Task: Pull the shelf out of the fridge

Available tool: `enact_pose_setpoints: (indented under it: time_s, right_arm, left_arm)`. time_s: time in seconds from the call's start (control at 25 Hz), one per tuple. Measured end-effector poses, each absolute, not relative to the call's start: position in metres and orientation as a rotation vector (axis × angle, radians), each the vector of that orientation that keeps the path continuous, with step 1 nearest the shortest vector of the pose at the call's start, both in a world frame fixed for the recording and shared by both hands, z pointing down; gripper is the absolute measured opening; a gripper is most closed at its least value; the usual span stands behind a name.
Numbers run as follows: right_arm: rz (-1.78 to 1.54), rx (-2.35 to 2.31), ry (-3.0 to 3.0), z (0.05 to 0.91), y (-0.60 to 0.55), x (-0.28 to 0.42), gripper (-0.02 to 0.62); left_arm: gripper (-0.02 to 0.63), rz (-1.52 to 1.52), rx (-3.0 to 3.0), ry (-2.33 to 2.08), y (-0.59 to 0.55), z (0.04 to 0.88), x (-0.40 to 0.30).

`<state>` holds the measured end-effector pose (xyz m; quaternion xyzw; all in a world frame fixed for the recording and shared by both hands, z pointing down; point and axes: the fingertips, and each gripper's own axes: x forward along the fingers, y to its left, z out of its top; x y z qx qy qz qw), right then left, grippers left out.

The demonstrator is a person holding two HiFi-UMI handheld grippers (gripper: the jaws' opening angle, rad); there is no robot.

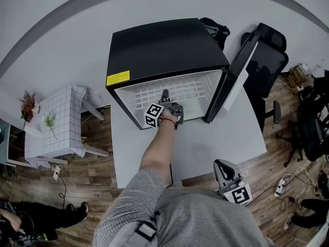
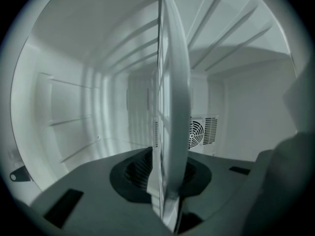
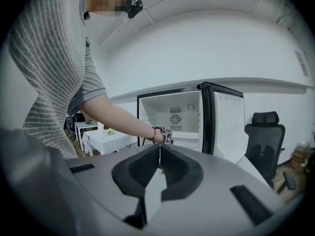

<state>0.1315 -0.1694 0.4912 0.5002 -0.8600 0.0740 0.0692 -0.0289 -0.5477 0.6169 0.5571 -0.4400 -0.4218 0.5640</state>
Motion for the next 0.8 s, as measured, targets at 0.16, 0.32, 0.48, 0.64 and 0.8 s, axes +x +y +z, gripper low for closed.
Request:
enact_pose_setpoints:
  time_s: [0.16, 0.32, 0.48, 0.64, 0.8]
  right_arm:
    - [0.224, 1.507, -2.587, 0.491, -0.17, 0.131, 0.014]
    - [0.233, 1.502, -2.588, 0.492, -0.17, 0.129, 0.014]
    - [0.171, 1.493, -2.593, 0.491, -0.175, 0.132, 0.014]
    - [0.148, 1.456, -2.637, 0.491, -0.185, 0.128, 0.014]
    - [0.178, 1.43, -2.719, 0.49, -0.209, 0.121, 0.014]
  left_arm:
    - [0.037, -1.012, 1.338, -0.999, -0.549, 0.61, -0.027]
    - [0.035, -1.012, 1.353, -0.983, -0.549, 0.61, -0.028]
    - [0.035, -1.012, 1.363, -0.971, -0.549, 0.609, -0.027]
    - [0.035, -1.017, 1.366, -0.968, -0.549, 0.609, -0.028]
    - [0.035, -1.012, 1.375, -0.959, -0.549, 0.609, -0.027]
